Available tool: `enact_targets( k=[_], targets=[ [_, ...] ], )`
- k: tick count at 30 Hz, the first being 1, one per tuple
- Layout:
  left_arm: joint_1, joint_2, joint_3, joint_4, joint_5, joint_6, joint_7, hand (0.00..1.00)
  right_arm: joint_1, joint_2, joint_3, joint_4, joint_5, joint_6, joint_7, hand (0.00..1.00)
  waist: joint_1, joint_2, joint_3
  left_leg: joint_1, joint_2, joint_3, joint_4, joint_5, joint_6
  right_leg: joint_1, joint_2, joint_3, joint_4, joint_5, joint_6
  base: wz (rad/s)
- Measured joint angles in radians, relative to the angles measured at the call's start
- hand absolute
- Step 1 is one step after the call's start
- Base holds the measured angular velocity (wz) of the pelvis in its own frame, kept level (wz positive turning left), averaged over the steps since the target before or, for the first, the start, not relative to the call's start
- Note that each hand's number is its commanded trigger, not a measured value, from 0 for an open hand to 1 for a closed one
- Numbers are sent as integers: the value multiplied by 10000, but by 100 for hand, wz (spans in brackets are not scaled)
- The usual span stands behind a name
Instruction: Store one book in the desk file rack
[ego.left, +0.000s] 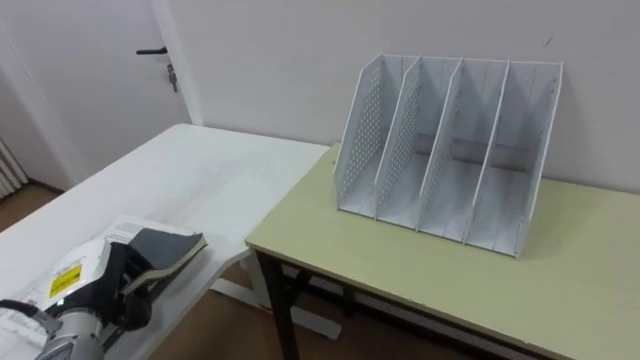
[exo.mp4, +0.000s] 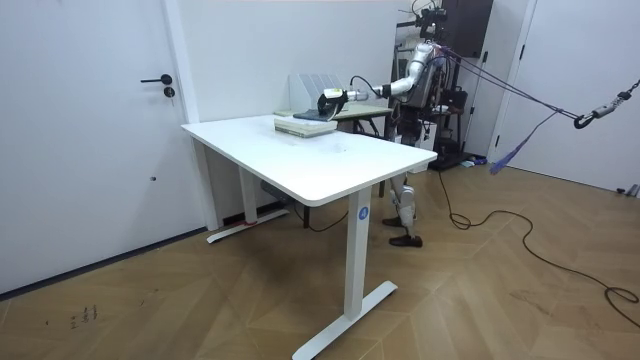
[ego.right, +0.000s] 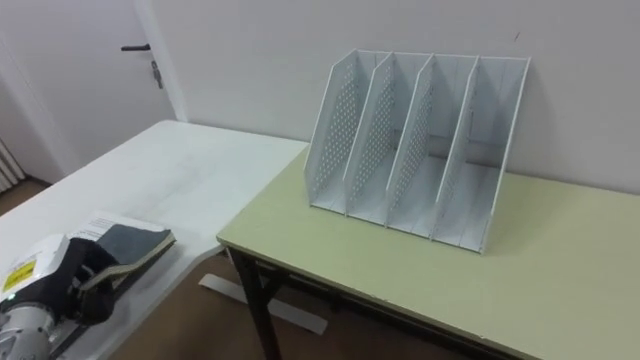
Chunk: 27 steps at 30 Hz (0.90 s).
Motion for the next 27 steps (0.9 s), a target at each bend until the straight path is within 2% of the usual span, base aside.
enact_targets(
  k=[6,15,18,21,22,23,24,25,27],
  targets=[
    [-3,-12,-6,48,-1,-40,64,100,-20,0,10,-17,213,0,-137,0,13,-19,12,23,1,2,-2,0,0,1,9,35,7,0,0,-1],
    [-2,-93,-78,-154,-183,-58,205,100,-442,-34,601,-369,359,-48,-84,0,170,-58,33,4,-3,-2,-13,0,0,-39,12,61,6,13,2,0],
    [49,-162,18,-695,-696,-110,139,100,-554,-40,559,-1136,406,-103,42,0,358,-88,24,-148,-8,-14,13,9,15,-238,-3,36,60,13,3,0],
    [415,-201,31,-1756,-1784,-224,-21,100,-629,-30,656,-2155,963,-481,177,0,554,-162,42,-292,14,-31,24,18,29,-372,14,-46,18,88,-25,-1],
    [511,-214,28,-2176,-2352,-345,-153,100,-653,-8,708,-2600,1158,-574,366,0,608,-187,38,-348,20,-47,30,19,27,-378,-1,-145,-27,109,-31,15],
    [553,-236,26,-2480,-2786,-497,-268,100,-678,14,793,-3065,1214,-684,534,0,652,-256,81,-377,20,-40,33,21,26,-392,-15,-198,-33,108,-32,14],
    [555,-285,26,-2557,-2938,-595,-312,100,-676,35,809,-3264,1215,-784,588,0,689,-265,87,-378,21,-33,33,21,25,-387,-17,-209,-36,108,-32,7],
    [555,-459,28,-2673,-3213,-709,-325,100,-644,54,875,-3647,1226,-958,727,0,766,-297,72,-377,20,-31,33,21,25,-373,-24,-220,-32,108,-31,0],
    [570,-693,20,-2953,-3570,-865,-358,100,-514,56,1064,-4425,1108,-1063,940,0,905,-289,20,-395,18,-25,27,21,25,-362,-47,-234,-14,109,-30,0]
  ],
)
